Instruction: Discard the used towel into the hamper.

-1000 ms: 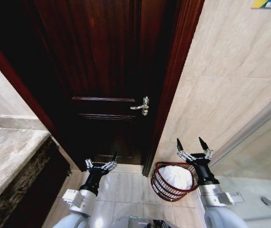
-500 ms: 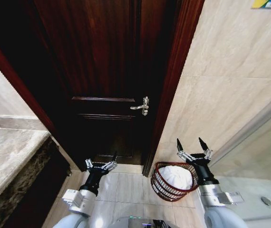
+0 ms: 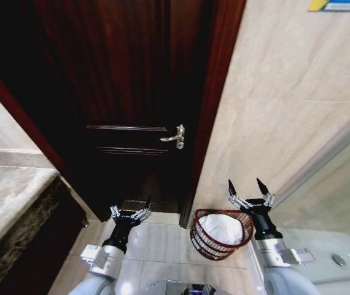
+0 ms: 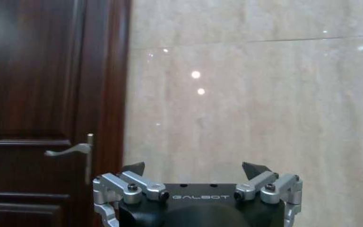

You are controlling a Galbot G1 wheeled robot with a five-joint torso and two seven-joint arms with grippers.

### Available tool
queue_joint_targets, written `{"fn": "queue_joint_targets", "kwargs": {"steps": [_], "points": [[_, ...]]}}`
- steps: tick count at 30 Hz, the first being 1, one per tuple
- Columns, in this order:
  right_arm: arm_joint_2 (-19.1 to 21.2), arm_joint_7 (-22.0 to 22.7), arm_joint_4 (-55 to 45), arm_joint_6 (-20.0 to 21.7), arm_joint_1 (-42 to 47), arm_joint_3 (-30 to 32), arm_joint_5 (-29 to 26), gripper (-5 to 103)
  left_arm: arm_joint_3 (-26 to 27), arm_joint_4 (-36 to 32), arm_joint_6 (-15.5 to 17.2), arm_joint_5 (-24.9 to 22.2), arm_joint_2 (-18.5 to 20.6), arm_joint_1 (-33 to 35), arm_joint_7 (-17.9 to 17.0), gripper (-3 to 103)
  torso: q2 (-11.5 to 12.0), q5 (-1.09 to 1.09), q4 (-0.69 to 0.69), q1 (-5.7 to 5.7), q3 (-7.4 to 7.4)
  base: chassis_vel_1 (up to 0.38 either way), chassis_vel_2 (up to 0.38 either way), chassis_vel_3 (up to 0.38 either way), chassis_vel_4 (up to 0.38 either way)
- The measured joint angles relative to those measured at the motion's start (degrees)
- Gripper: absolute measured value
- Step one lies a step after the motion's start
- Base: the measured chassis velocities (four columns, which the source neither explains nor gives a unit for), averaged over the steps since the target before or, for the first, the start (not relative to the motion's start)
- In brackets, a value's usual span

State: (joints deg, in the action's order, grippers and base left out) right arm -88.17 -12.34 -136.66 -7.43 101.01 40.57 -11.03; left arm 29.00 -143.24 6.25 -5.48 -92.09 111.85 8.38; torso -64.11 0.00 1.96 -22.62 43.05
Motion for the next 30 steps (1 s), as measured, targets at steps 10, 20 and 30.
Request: {"fn": "queue_joint_targets", "kwargs": {"steps": [10,20,30], "points": [[0.02,0.00,0.02,0.00,-0.01,0.02,-0.01,100,-0.02,0.00,0.00,0.00,-0.04,0.00,0.01,100,0.00,0.01,0.01,0.01,0.00,-0.114,-0.130,0.136,0.109],[0.00,-0.01,0.02,0.00,-0.01,-0.01,-0.01,100,0.01,0.00,0.00,0.00,0.01,0.00,0.00,100,0.00,0.00,0.00,0.00,0.00,0.055,0.039,-0.047,-0.016],[0.00,-0.01,0.02,0.00,-0.01,0.00,-0.01,100,0.00,0.00,0.00,0.00,0.00,0.00,0.00,100,0.00,0.00,0.00,0.00,0.00,0.000,0.000,0.000,0.000]]}}
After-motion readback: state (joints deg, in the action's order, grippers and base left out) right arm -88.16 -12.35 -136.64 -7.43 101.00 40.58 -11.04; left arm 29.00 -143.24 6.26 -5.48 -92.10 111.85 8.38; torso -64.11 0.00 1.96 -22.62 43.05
